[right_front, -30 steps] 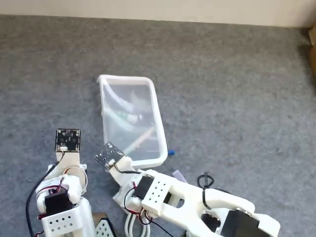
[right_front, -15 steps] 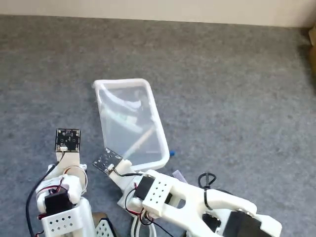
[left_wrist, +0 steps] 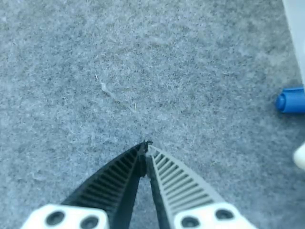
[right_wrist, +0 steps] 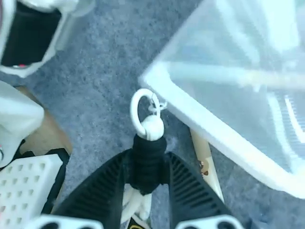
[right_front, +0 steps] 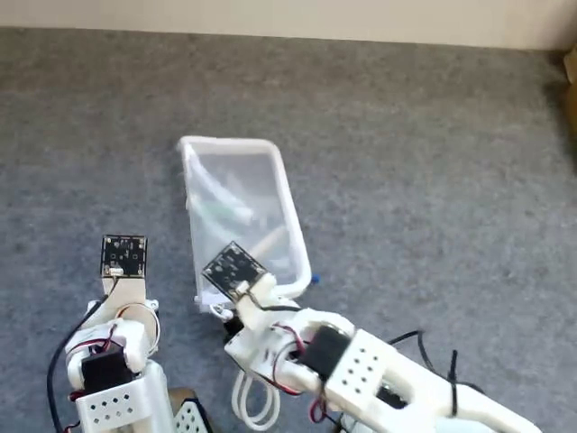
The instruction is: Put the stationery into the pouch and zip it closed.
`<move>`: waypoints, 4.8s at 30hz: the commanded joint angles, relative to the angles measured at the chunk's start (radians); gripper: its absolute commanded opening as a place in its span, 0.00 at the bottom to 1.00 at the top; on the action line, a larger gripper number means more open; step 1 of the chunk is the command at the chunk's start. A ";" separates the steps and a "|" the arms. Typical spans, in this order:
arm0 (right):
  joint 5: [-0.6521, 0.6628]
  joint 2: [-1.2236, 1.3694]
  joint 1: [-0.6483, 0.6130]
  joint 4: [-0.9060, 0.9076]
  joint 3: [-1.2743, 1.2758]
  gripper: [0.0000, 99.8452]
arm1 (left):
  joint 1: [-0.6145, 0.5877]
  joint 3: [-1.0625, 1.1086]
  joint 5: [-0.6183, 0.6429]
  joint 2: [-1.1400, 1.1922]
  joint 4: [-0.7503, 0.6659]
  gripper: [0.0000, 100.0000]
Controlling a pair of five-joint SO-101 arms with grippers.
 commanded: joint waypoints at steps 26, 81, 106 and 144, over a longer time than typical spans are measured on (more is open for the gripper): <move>0.015 -0.366 0.154 -0.240 0.166 0.00 | 0.068 -0.257 -0.008 -0.008 0.006 0.01; 0.015 -0.363 0.153 -0.291 0.173 0.00 | 0.314 -0.323 0.092 -0.008 -0.103 0.13; 0.115 -0.367 0.440 -0.160 0.163 0.00 | 0.308 -0.280 0.092 -0.008 -0.110 0.01; 0.282 -0.369 0.570 0.128 -0.015 0.00 | 0.308 -0.240 0.189 -0.008 -0.109 0.24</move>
